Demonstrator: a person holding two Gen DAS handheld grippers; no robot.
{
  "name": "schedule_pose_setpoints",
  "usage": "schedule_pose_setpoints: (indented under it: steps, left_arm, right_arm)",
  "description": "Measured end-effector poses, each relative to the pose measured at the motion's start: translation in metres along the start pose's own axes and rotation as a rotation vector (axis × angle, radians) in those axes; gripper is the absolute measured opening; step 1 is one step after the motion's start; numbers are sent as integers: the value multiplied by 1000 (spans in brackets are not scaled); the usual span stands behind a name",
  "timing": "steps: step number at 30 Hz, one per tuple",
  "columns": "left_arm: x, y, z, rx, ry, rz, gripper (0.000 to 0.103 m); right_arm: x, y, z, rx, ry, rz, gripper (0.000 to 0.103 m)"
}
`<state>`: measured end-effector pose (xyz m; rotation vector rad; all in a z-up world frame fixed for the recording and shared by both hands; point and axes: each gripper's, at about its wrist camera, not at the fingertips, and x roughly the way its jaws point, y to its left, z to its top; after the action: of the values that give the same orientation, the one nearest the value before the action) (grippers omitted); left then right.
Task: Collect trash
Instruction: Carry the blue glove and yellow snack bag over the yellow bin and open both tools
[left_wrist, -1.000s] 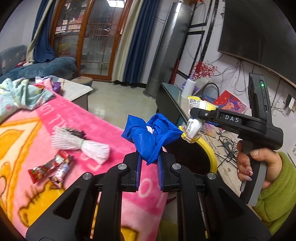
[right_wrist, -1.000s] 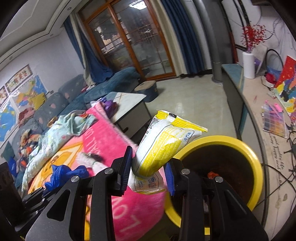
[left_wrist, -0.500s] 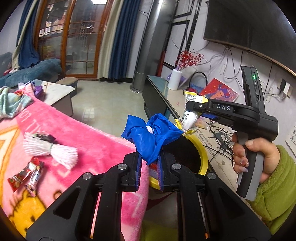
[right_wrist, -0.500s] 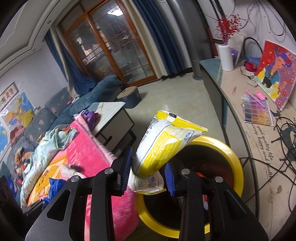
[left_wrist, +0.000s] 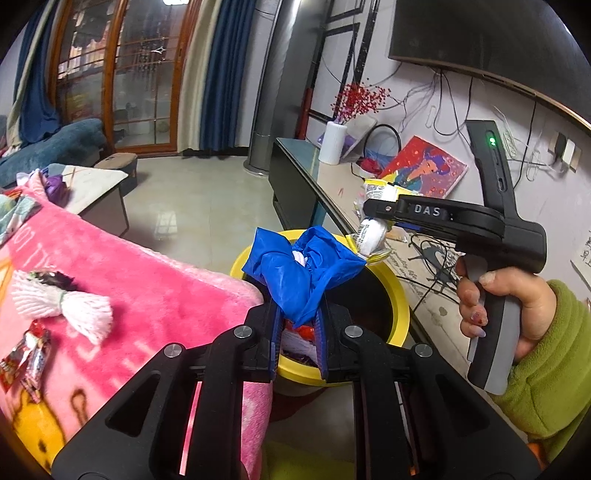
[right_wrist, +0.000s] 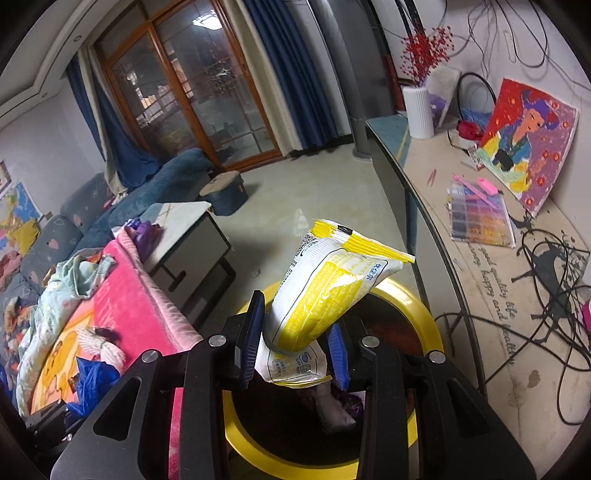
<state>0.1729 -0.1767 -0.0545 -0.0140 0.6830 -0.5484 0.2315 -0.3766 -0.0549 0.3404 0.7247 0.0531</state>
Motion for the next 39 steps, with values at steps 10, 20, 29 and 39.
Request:
schedule_pose_setpoints:
  steps: [10, 20, 29, 39]
  left_arm:
    - [29, -9, -7, 22, 52, -38, 10]
    - [53, -16, -15, 39, 108, -65, 11]
    - [58, -12, -14, 14, 109, -56, 36]
    - [36, 11, -7, -76, 44, 13, 92]
  right_arm:
    - [12, -15, -5, 24, 32, -23, 31]
    - [16, -23, -4, 47, 45, -21, 31]
    - [18, -28, -2, 76, 52, 2, 36]
    - [11, -23, -1, 65, 24, -9, 50]
